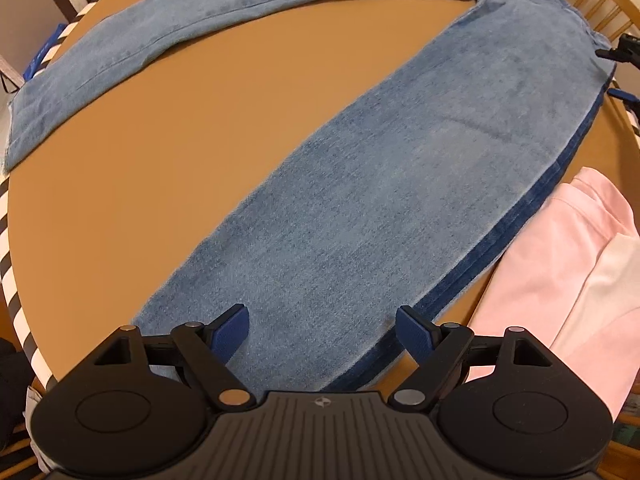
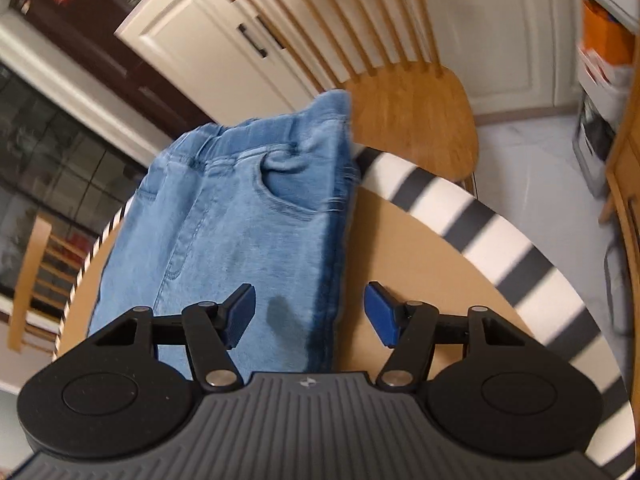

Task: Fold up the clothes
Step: 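Grasp the jeans waistband with the right gripper while the left gripper lifts a leg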

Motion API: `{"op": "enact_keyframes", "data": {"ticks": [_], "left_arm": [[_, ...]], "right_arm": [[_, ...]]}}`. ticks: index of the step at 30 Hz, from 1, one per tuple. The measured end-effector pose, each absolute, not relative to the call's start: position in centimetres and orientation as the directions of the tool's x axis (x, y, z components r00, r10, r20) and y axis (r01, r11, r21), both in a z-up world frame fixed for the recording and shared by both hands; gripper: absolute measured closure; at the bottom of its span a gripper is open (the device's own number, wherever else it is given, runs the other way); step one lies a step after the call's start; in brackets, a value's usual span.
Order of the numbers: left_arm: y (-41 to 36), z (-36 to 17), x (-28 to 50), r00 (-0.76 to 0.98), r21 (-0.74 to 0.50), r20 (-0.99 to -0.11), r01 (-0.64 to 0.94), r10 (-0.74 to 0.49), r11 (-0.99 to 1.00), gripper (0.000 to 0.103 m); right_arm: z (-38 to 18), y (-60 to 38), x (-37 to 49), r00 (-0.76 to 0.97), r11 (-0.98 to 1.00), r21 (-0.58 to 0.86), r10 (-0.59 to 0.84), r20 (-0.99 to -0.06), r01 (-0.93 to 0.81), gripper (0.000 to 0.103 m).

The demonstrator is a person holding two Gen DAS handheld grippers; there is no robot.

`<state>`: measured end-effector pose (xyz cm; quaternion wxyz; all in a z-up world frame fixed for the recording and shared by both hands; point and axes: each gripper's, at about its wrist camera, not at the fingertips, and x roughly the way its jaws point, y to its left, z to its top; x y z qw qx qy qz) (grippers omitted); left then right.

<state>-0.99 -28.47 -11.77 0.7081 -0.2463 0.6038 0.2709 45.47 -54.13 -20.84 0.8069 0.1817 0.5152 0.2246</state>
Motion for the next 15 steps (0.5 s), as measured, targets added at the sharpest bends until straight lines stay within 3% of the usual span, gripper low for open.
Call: {"op": "enact_keyframes", "data": {"ticks": [4,6,8,15], "left_arm": [[-28.9,-11.5,-1.3,0.116,-0.018,-0.99,-0.689,0.086,0.725,0.021],[-29.1,-11.4,-1.4,0.113,-0.017,-0.99,-0.691,0.086,0.723,0.021],[-29.5,-11.3,-1.7,0.112,-0.018,-0.99,-0.694,0.084,0.72,0.021],[-30.5,-10.4,-3.5,0.123,-0.031,-0.989,-0.724,0.085,0.689,0.02]], "right_arm": [[-20.5,-52.1,45.2,0.365,0.852,0.465,0.524,-0.769,-0.242,0.048],[-20.3,-51.4,45.1,0.38,0.87,0.419,0.491,-0.784,-0.26,0.062],[-20.2,-51.1,45.1,0.386,0.883,0.394,0.467,-0.796,-0.254,0.085],[-19.7,-51.2,45.0,0.405,0.88,0.384,0.471,-0.784,-0.28,0.093]]}}
